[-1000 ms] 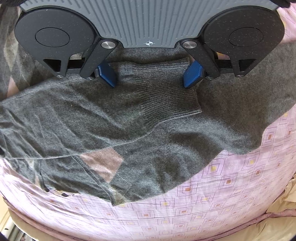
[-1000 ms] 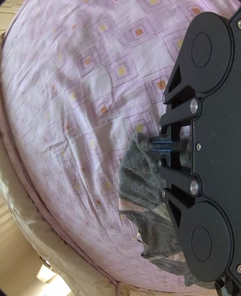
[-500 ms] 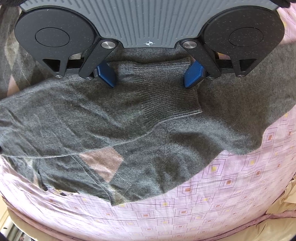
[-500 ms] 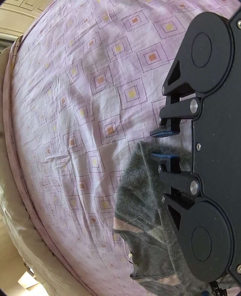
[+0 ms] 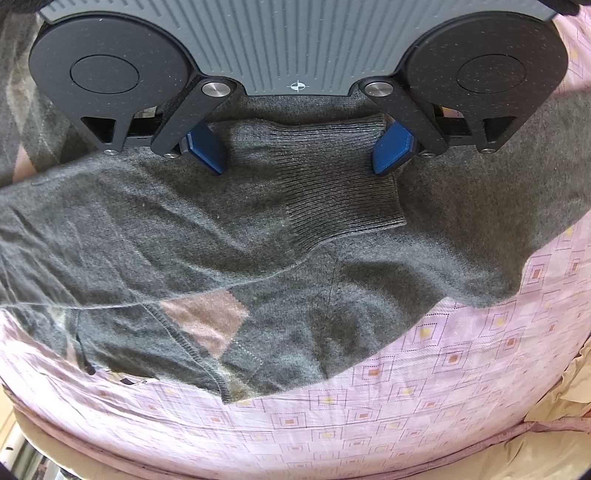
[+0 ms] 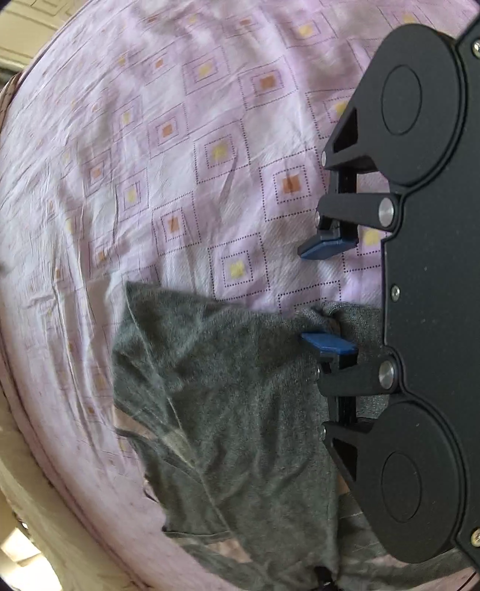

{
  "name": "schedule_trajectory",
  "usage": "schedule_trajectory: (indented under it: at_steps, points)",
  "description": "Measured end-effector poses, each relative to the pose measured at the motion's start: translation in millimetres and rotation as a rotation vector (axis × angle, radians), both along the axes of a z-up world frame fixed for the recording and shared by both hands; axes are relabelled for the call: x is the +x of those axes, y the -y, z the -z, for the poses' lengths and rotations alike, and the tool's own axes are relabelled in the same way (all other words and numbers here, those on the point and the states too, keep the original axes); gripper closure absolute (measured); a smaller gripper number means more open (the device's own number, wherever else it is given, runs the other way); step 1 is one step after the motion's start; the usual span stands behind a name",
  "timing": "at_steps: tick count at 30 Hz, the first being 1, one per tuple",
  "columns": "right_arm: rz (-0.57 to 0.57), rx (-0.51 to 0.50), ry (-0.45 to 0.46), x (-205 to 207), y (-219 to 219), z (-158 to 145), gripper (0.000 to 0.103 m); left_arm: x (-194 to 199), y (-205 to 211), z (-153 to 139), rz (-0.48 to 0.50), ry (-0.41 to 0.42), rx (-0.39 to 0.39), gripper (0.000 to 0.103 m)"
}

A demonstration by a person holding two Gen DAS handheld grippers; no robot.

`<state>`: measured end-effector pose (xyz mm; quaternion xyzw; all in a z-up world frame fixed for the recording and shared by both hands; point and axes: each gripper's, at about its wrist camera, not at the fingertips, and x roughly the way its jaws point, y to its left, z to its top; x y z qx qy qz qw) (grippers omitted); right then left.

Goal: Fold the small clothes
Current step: 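Lay the sleeve flat across the body and open the right gripper, then move the left gripper to the other sleeve cuff and close on it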

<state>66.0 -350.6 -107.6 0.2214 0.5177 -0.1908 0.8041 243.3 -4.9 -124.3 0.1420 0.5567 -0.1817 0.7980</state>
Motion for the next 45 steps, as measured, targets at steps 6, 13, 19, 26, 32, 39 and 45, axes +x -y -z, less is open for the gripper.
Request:
schedule_trajectory:
  at_steps: [6,13,19,26,32,39,45]
  points:
    - [0.018,-0.001,0.036,-5,-11,-16,0.029,-3,-1,-3,-0.014,0.010,-0.011,0.012]
    - [-0.015,0.017,0.105,-25,-44,-32,0.005,-28,-26,-16,-0.088,0.002,-0.056,0.011]
    - [-0.112,0.003,0.121,-35,-83,-38,0.001,-61,-88,-22,-0.250,-0.002,-0.078,0.011]
    - [-0.144,0.018,0.119,-37,-122,-41,0.001,-73,-177,-25,-0.410,0.017,-0.031,0.011]
    - [-0.170,0.034,0.121,-28,-154,-46,0.001,-64,-249,-30,-0.525,0.059,-0.026,0.011]
    - [-0.192,0.048,0.126,-11,-188,-54,0.001,-37,-308,-32,-0.593,0.096,-0.033,0.011]
    - [-0.216,0.039,0.111,4,-214,-58,0.001,-15,-345,-31,-0.650,0.123,-0.103,0.011]
